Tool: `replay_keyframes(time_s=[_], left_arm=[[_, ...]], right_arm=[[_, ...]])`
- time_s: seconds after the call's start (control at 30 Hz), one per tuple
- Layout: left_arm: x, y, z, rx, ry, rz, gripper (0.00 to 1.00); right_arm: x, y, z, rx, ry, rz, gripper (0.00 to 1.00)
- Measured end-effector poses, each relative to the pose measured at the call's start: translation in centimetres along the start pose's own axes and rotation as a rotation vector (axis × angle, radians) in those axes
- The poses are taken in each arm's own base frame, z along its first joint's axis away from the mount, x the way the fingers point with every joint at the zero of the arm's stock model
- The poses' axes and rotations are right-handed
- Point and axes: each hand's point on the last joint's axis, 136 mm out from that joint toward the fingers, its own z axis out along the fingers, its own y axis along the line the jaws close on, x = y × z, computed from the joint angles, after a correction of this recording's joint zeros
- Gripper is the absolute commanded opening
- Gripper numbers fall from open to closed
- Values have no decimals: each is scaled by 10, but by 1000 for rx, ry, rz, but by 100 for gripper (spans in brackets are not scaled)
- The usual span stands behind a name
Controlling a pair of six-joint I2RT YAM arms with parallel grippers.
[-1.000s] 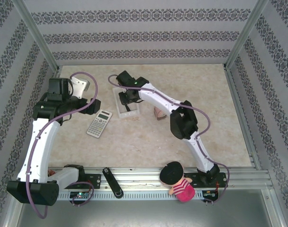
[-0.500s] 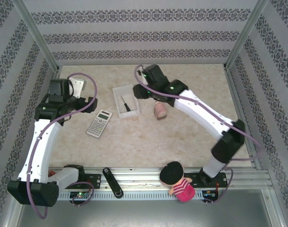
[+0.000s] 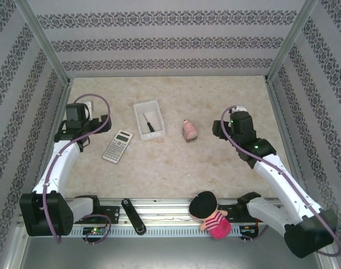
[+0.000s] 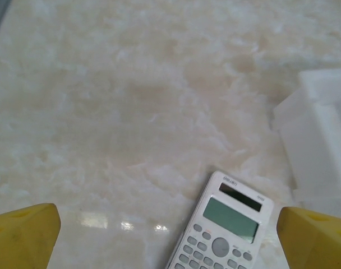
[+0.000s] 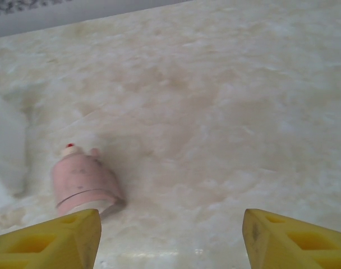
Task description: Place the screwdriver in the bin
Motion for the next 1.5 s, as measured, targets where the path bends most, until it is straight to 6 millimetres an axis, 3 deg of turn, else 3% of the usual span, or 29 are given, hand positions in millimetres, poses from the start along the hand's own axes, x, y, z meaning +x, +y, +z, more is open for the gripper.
replay_keyframes(time_s=[0.17, 0.43, 0.63, 0.87, 1.0, 1.13, 1.33, 1.5], left_arm=[[28, 12, 37, -35, -42, -1, 99], [69, 28, 75, -68, -130, 7, 99], [42, 24, 84, -26, -279, 4, 99], [23, 9, 77, 55, -386, 35, 99], [33, 8, 80, 58, -424, 51, 99], [58, 12, 85, 51, -380, 52, 99], [44, 10, 81, 52, -435, 55, 99], [41, 10, 80, 55, -442, 58, 99]], right_arm=[[8, -32, 10, 75, 2, 56, 69], [11, -45, 20, 94, -32, 76, 72], [22, -55, 28, 121, -45, 82, 77], [14, -74, 29, 203, -118, 66, 82], [14, -88, 31, 255, -153, 47, 82], [19, -95, 37, 270, -197, 16, 83], [32, -105, 54, 277, -267, -35, 94], [39, -117, 85, 286, -262, -57, 96]])
